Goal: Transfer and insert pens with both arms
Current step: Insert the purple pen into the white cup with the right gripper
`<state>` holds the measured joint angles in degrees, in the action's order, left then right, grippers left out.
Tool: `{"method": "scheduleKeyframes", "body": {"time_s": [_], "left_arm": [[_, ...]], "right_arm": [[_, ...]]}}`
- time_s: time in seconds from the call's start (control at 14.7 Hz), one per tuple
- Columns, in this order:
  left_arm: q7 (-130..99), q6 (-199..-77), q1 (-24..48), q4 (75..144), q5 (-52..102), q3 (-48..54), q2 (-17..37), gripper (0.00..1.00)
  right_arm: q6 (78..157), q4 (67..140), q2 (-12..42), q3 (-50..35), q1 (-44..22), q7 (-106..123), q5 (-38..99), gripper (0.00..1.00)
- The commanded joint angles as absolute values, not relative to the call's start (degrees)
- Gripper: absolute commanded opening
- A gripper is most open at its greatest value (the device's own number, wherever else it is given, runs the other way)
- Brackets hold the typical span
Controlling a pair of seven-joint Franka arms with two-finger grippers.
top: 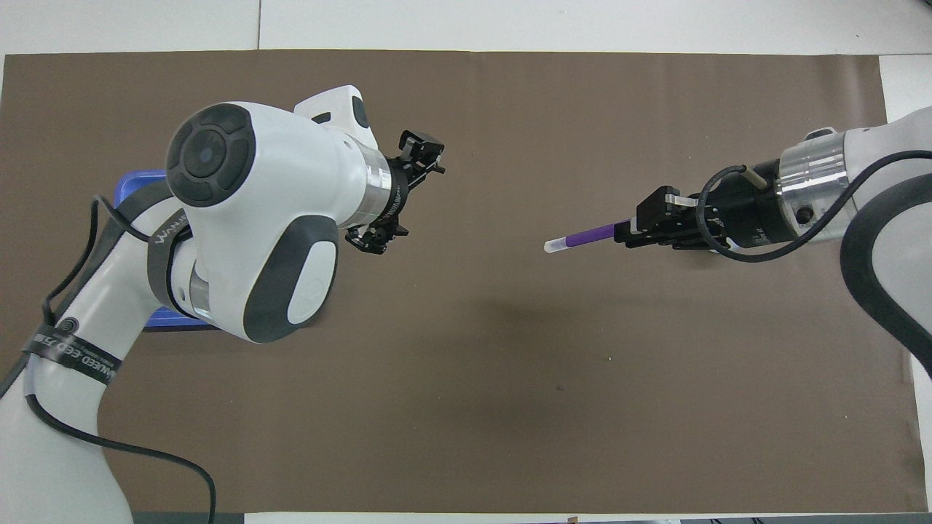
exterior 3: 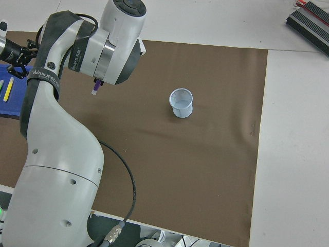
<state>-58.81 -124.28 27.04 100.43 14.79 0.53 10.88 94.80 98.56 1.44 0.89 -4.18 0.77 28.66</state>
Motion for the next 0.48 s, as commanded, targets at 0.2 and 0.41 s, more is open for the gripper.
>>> {"method": "scheduleKeyframes", "body": {"time_s": [0.2, 0.41], "left_arm": [[-22.82, -125.15, 16.63, 112.13, 12.67, 0.70, 7.29, 1.00], [-11.55, -130.41, 11.01, 117.23, 9.15, 0.79, 7.29, 1.00]], "right_arm": [[89.28, 86.57, 6.94, 0.26, -3.87, 26.59, 0.57, 0.00], [98.14, 93.05, 5.37, 0.35, -3.17, 32.68, -5.42, 0.00]]}}
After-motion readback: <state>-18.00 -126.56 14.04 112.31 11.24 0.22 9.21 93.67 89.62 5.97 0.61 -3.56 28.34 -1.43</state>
